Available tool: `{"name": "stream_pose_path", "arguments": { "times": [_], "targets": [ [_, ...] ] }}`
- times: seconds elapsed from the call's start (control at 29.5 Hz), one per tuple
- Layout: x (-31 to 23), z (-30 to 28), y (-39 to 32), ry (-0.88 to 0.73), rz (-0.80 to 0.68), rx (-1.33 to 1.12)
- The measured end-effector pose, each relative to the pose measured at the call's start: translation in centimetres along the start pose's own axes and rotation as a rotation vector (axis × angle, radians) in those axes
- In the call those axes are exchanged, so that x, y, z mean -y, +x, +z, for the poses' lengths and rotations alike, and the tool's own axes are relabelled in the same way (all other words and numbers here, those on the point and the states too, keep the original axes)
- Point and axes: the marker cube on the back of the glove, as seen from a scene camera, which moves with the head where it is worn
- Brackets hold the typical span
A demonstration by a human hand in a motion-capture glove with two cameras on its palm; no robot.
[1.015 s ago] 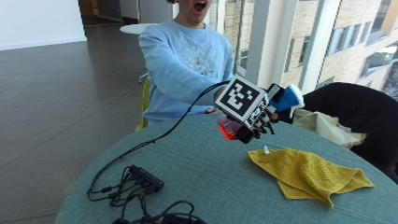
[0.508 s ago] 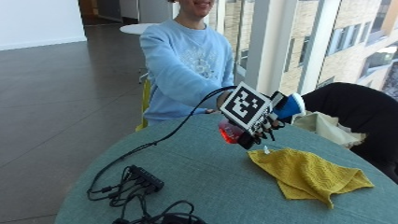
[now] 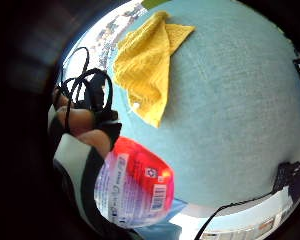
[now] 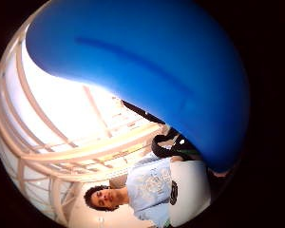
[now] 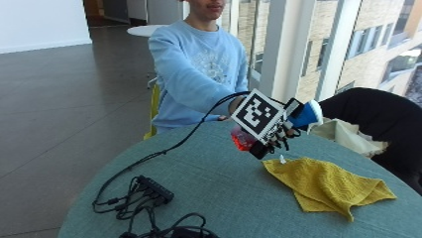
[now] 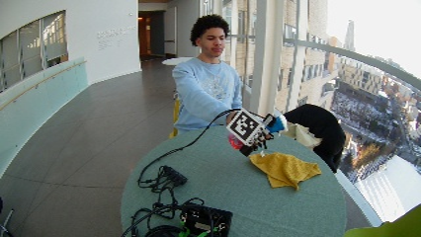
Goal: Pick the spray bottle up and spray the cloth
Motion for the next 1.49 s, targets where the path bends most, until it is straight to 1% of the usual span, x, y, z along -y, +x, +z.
{"name": "stream_pose_path", "arguments": {
  "times": [0.71,0.95,1.25,1.49],
  "targets": [
    [-0.59,0.42,0.51,-0.033,0.032,-0.008],
    [-0.39,0.47,0.28,-0.021,0.040,0.000],
    [-0.37,0.58,-0.08,-0.018,0.038,0.006],
    [-0.77,0.75,0.27,-0.045,0.023,-0.029]
  ]
}}
